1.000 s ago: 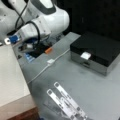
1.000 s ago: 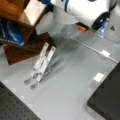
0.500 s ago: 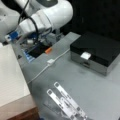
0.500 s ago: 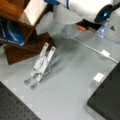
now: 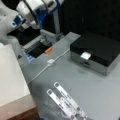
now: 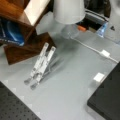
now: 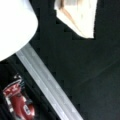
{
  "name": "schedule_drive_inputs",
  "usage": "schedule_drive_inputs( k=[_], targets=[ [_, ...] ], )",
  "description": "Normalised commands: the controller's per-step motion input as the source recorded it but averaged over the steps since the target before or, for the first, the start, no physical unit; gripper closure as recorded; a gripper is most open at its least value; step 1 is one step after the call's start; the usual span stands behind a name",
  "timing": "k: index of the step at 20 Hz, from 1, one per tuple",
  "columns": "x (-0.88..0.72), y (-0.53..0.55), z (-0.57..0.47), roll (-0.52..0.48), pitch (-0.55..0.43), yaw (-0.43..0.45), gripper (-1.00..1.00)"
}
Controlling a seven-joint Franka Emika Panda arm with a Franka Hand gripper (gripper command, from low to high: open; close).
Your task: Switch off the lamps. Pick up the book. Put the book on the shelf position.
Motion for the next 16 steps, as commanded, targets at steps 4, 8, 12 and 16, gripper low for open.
schedule_drive_inputs(
  k=[4,8,12,16],
  targets=[
    [0.45,0.30,-0.09,0.521,-0.040,-0.519,-1.00],
    [0.41,0.25,-0.11,0.640,-0.167,-0.511,-1.00],
    [0.30,0.14,-0.12,0.654,-0.244,-0.378,-1.00],
    [0.06,0.13,-0.24,0.573,-0.355,-0.270,-1.00]
  ],
)
